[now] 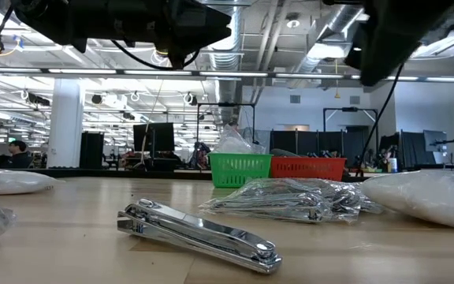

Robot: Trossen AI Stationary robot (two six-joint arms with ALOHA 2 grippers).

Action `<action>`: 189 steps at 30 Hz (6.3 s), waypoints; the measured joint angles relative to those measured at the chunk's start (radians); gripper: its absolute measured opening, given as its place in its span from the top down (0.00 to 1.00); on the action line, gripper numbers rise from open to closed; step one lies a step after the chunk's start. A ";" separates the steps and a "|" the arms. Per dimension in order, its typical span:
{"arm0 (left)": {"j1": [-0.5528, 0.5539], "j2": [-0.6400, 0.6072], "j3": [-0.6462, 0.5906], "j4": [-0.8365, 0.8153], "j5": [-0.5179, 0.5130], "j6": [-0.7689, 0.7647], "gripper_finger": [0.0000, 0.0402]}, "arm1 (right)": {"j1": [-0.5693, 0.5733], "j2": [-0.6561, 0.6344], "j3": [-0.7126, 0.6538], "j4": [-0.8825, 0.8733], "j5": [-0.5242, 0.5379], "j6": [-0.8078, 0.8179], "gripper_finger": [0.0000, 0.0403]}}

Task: Pick & Place Travel size toiletries
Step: Put the white cotton pack into the left green bin

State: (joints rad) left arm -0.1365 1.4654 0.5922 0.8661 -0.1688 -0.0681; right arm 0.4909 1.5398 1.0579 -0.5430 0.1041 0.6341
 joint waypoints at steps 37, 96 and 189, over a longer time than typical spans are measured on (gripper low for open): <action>-0.003 0.000 0.000 -0.005 -0.001 0.000 0.74 | 0.161 0.198 0.000 -0.263 0.175 0.376 0.81; -0.003 0.000 0.000 -0.013 -0.001 0.000 0.74 | 0.170 0.072 0.020 -0.263 0.327 0.399 1.00; -0.003 0.010 0.001 0.141 0.100 -0.049 0.51 | -0.102 -0.029 0.336 -0.101 0.415 -0.287 1.00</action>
State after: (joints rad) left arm -0.1390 1.4754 0.5934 1.0073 -0.0689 -0.1173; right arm 0.3893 1.5105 1.3941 -0.6441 0.5188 0.3473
